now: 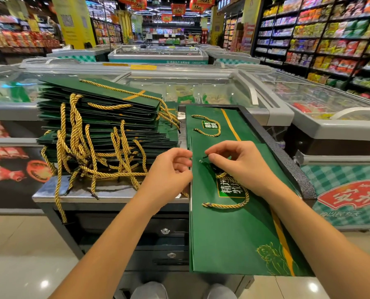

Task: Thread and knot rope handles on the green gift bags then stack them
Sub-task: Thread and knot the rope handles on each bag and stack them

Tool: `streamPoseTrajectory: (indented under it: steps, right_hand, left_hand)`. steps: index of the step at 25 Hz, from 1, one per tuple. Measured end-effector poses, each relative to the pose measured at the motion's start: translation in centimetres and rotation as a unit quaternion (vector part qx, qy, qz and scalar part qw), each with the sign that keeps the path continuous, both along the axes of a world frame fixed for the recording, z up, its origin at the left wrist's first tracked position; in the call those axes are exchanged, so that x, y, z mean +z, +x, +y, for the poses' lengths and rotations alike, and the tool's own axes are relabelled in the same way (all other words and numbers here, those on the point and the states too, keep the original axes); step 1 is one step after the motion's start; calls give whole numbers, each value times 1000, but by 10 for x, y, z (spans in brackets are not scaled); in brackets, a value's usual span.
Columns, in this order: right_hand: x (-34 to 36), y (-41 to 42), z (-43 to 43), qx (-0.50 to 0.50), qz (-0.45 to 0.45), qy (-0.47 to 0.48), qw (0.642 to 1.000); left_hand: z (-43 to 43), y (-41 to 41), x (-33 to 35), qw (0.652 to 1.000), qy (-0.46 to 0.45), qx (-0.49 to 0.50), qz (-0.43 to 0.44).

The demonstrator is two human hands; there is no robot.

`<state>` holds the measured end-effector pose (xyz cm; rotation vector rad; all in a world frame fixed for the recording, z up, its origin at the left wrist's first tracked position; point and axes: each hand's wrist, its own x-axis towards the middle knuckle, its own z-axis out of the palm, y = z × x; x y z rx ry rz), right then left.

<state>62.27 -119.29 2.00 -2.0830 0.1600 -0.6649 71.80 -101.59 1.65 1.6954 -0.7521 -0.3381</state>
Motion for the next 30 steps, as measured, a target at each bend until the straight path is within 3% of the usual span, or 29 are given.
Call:
streamPoseTrajectory:
  steps: [14, 19, 26, 30]
  right_hand:
    - [-7, 1, -3, 27, -74, -37, 996]
    - [-9, -1, -1, 66, -82, -149, 983]
    - [-12, 2, -6, 77, -91, -81, 990]
    - [-13, 3, -6, 91, -78, -91, 989]
  left_hand:
    - [-3, -2, -8, 996, -10, -35, -83]
    - [-6, -4, -7, 995, -4, -46, -90]
    - [-8, -1, -6, 994, -5, -53, -94]
    - [-15, 1, -12, 993, 11, -9, -121]
